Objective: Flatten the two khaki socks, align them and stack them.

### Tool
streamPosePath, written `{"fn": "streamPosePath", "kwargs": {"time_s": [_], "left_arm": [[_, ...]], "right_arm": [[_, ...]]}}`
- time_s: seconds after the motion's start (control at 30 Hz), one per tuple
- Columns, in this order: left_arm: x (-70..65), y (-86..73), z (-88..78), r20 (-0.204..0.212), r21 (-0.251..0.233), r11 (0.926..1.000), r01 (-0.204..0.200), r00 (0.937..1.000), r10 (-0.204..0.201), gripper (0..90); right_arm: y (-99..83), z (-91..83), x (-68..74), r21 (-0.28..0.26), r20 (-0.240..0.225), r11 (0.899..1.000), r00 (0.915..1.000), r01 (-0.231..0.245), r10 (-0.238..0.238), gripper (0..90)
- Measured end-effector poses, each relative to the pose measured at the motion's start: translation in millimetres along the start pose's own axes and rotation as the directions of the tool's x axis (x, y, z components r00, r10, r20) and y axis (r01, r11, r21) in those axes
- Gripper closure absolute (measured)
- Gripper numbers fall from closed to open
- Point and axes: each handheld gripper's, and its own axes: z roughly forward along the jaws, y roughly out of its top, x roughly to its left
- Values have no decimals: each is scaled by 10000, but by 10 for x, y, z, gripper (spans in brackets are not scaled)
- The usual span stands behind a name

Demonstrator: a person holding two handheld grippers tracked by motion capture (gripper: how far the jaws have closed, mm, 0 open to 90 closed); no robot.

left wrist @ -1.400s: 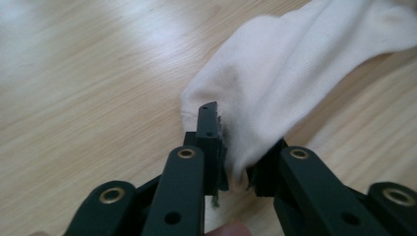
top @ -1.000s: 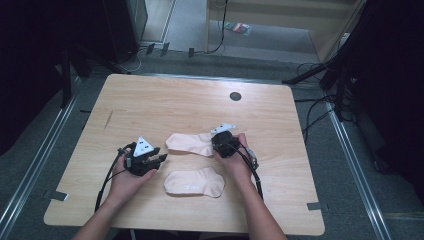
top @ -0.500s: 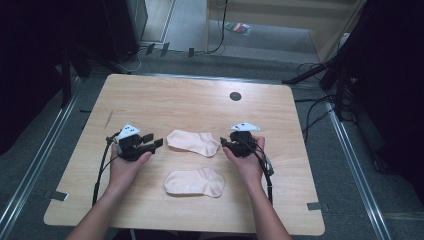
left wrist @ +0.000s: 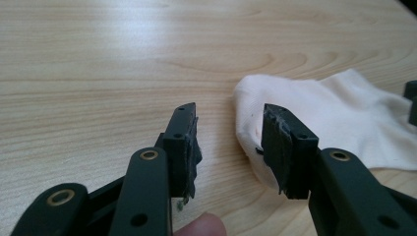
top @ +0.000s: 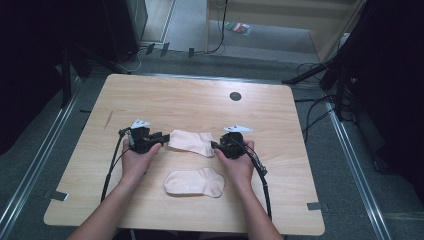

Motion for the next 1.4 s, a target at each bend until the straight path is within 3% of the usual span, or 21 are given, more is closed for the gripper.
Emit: {"fn": "streamPosePath", "kwargs": {"time_s": [0.07,0.23,0.37,0.43,0.47,0.6,0.77,0.9,1.2,1.4], "left_arm": [[-2,-7,19,50,82,9999,99,9999,-99,590],[-37,-18,31,-6,169,9995,-253,9997,253,679],[-64,-25,35,-27,290,9985,-456,9990,457,830],[-78,-28,28,45,337,9976,-598,9982,596,890],[-102,-34,11,68,245,9950,-966,9953,965,894],[-124,-30,-68,383,75,9938,-1110,9931,1106,900],[-181,9,-234,629,-356,9939,-1042,9923,1063,900],[-236,30,-373,820,-741,9909,-1124,9896,1184,900],[-303,-23,-587,1161,-1061,9870,-1205,9843,1327,900],[-344,-85,-679,1433,-1134,9854,-1270,9793,1427,900]], "right_arm": [[-12,9,18,-9,35,10000,10000,8,-8,612],[-73,40,44,7,311,9998,9993,219,-219,684],[-88,33,64,21,694,9988,9964,494,-494,801],[-92,34,78,14,674,9979,9956,647,-647,851],[-91,29,86,19,718,9977,9951,676,-676,857],[-62,-56,87,-386,638,9978,9966,541,-516,866],[-11,-225,118,-725,570,9941,9954,812,-772,869],[7,-370,132,-1019,405,9924,9971,685,-647,869],[-1,-626,163,-1481,37,9872,9982,593,-594,870],[-65,-707,187,-1565,78,9854,9978,669,-666,871]]}}
